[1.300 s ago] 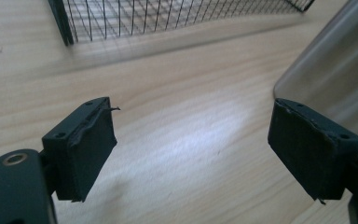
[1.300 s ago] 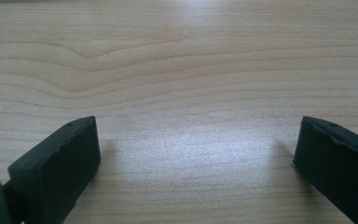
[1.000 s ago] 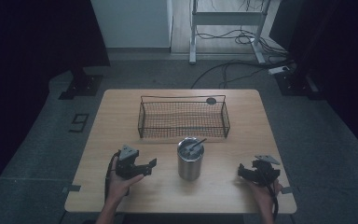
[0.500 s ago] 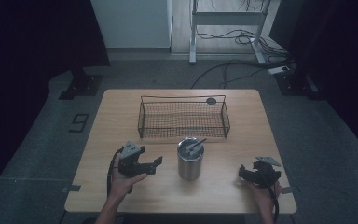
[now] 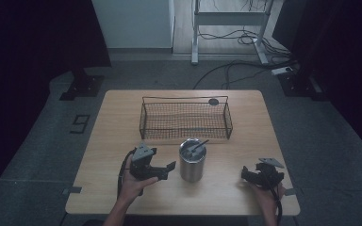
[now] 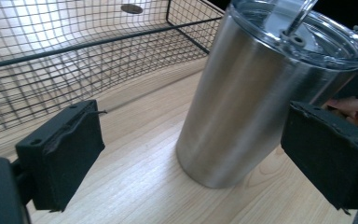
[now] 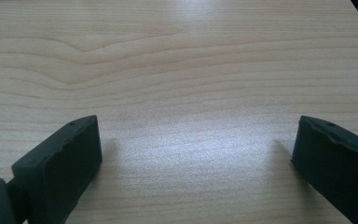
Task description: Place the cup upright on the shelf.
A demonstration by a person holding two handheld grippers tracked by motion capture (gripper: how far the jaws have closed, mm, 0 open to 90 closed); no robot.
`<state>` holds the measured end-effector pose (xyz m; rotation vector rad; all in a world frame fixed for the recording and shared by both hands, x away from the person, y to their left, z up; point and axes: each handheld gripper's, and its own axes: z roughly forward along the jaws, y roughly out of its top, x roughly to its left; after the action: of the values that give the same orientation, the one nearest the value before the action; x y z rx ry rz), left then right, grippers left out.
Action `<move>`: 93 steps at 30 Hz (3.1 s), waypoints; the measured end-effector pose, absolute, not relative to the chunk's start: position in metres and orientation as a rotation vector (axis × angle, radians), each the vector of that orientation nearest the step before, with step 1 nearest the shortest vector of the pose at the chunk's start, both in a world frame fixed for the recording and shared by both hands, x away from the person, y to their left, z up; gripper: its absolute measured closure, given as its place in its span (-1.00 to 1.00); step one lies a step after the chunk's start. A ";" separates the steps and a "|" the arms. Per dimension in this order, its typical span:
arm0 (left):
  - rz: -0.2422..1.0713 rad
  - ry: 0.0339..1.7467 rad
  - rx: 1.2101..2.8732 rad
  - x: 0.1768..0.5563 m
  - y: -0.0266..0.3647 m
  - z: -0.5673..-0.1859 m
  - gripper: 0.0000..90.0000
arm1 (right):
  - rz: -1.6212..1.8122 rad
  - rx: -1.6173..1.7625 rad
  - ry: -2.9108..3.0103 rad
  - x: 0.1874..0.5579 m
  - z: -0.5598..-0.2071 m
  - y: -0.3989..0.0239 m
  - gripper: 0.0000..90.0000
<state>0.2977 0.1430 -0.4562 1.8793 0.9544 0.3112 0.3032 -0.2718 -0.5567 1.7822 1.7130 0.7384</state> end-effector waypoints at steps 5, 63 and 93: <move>0.292 0.930 1.902 0.296 0.135 -0.457 -0.91 | 0.738 1.782 1.713 0.303 -0.557 -0.272 -0.98; 0.248 0.847 2.019 0.327 0.048 -0.469 -1.00 | 0.736 1.786 1.712 0.304 -0.557 -0.272 -0.98; 0.299 0.691 1.979 0.327 0.054 -0.472 -0.92 | 0.735 1.787 1.710 0.305 -0.557 -0.273 -0.99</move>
<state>0.3273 0.0539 -0.4716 1.9790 0.6915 0.2989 0.3051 -0.2725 -0.5566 1.7873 1.7104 0.7346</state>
